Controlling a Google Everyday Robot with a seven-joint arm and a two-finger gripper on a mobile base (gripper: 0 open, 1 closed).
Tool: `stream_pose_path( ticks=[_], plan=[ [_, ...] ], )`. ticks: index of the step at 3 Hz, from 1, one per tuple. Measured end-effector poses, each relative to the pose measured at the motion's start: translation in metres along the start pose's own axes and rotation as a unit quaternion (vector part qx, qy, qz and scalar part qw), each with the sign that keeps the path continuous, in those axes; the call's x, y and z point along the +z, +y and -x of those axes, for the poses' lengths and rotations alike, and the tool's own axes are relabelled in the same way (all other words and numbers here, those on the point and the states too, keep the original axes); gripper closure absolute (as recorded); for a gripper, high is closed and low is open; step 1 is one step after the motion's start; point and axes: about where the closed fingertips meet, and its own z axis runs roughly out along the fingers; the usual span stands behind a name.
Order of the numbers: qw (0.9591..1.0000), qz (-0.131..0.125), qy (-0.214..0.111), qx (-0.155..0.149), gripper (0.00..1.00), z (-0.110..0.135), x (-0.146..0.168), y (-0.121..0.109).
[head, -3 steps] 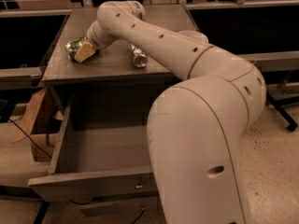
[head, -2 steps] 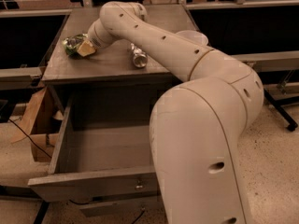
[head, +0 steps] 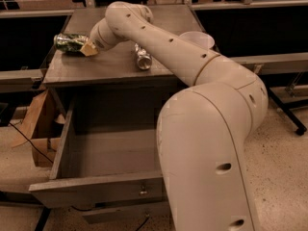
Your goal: Place green can into top drawer
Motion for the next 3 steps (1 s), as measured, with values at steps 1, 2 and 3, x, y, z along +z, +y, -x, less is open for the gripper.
stream_pose_path(
  ticks=[1,2,3],
  plan=[
    [1.0,0.002,-0.005,0.001,1.0,-0.002,-0.002,0.001],
    [1.0,-0.004,-0.006,0.003,1.0,-0.003,-0.008,0.001],
    [0.9999,-0.015,-0.005,0.001,1.0,-0.003,-0.02,0.002]
  ],
)
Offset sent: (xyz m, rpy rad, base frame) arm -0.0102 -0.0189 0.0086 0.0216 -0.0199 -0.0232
